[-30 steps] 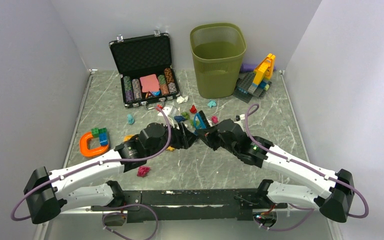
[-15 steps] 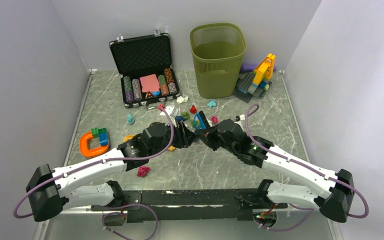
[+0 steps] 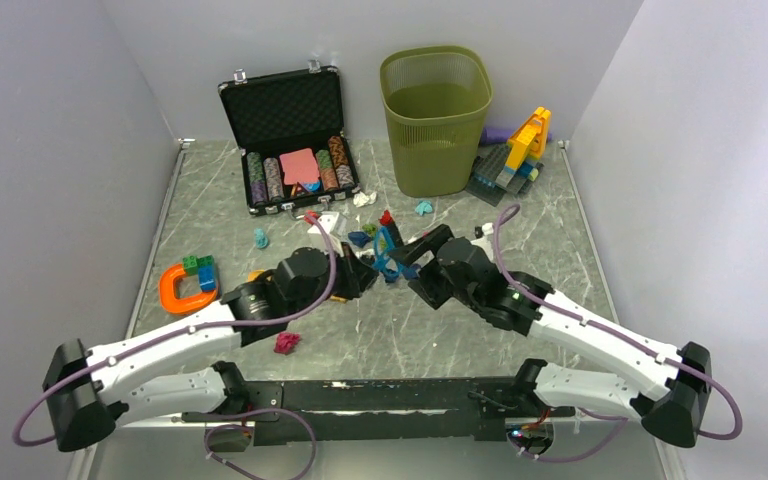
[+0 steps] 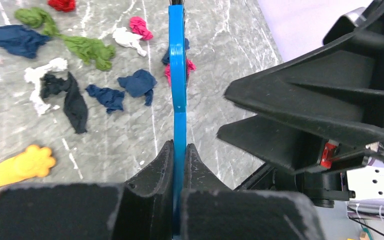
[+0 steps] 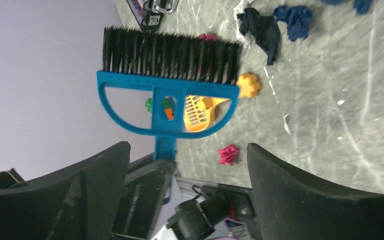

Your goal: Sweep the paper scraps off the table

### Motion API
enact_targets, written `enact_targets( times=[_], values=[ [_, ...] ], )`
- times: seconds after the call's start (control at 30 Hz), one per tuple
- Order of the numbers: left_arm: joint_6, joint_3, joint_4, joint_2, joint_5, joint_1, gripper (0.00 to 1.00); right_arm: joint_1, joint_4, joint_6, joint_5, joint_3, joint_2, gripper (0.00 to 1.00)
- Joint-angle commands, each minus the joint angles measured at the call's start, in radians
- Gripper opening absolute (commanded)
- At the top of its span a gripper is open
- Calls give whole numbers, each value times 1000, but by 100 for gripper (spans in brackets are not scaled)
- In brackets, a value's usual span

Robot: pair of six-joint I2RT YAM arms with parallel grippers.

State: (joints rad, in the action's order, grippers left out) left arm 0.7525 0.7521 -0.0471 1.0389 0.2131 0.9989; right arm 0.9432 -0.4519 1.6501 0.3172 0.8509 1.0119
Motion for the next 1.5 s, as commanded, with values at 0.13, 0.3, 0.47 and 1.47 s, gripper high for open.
enact_targets(
  times=[0.13,0.3,0.47,1.47],
  values=[
    [-85,-8,-237,-245,-19,-66,0,-8,22,-550,62,-7,-198,90],
    [-122,11,-425,-389,-92,-143,0,-10,24,-815,54,-41,-318,94],
    [-147,106,-688,-441,-10,-176,0,-10,71,-992,-82,-58,-256,96],
    [-269,150,-409,-407,-820,-189,0,-10,763,-1063,-882,-186,-156,32]
  ],
)
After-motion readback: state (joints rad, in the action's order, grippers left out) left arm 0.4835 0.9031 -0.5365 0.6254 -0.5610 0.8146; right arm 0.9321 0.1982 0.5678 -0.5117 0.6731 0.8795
